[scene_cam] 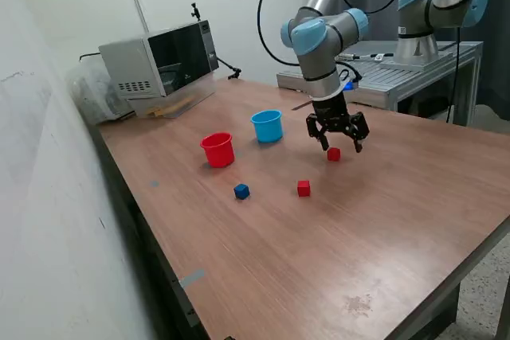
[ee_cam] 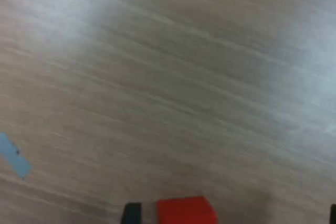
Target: Place red objects in the red bin, and blue objects in the blue bin.
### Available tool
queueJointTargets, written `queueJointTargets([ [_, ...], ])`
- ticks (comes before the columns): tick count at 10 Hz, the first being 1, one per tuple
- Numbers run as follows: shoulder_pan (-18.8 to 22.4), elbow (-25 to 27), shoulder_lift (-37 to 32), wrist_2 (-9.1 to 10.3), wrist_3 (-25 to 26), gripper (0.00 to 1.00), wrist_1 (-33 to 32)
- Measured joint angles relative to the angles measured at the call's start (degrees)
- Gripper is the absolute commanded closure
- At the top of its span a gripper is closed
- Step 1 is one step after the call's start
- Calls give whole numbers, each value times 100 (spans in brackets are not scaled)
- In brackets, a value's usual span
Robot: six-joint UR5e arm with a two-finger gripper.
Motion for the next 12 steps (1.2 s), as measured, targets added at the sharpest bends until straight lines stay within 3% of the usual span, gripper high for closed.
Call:
queueJointTargets([
  [4, -37, -100, 86, -43, -60, 0, -27],
  [5, -48, -100, 88, -71, -65, 100, -27],
  [9, -161, -108, 87, -447, -67, 100, -89],
  [12, -260, -109, -42, -524, -57, 100, -55],
])
